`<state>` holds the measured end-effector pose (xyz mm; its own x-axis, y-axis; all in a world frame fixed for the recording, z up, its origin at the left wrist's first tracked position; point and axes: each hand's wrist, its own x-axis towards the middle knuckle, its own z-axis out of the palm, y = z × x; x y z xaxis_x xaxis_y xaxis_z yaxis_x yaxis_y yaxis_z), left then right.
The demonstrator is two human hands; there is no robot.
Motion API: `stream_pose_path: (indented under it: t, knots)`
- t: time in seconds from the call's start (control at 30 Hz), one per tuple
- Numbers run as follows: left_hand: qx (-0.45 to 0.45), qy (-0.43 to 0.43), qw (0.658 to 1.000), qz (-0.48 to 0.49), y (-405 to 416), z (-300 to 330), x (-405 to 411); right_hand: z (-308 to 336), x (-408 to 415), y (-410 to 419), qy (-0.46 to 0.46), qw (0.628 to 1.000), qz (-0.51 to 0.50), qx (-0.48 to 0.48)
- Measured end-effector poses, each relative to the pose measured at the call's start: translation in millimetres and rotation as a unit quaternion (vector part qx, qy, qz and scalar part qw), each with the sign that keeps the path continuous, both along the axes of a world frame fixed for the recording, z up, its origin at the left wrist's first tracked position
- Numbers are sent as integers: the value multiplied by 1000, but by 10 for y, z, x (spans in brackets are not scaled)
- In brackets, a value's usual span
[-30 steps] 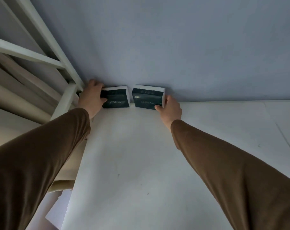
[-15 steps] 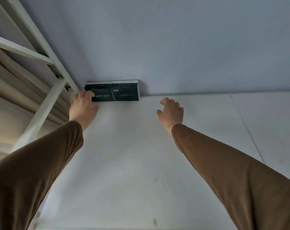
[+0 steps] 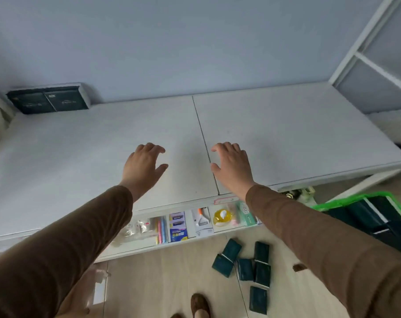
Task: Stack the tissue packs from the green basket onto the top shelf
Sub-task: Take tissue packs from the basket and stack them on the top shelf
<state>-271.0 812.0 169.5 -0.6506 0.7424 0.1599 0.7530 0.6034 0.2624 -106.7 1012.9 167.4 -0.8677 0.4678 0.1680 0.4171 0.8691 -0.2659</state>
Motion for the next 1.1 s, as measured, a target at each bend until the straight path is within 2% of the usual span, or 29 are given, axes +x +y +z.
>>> stream_pose_path:
  t: [0.27, 0.53, 0.83, 1.1]
  knots:
    - [22, -38, 990, -131, 908, -318, 1644, -227, 1824, 328, 0, 994, -104, -34]
    - [-5, -81, 976, -203, 1779, -746, 3215, -715, 3572, 995, -24, 974, -173, -145]
    - [-102, -181, 949, -235, 3759, -1617, 4816, -1545, 5280, 2878, -38, 931, -263, -251]
    - [-143, -250, 942, -170, 5400, -2290, 5339, -2271, 5884, 4426, -48, 883, -359, -298]
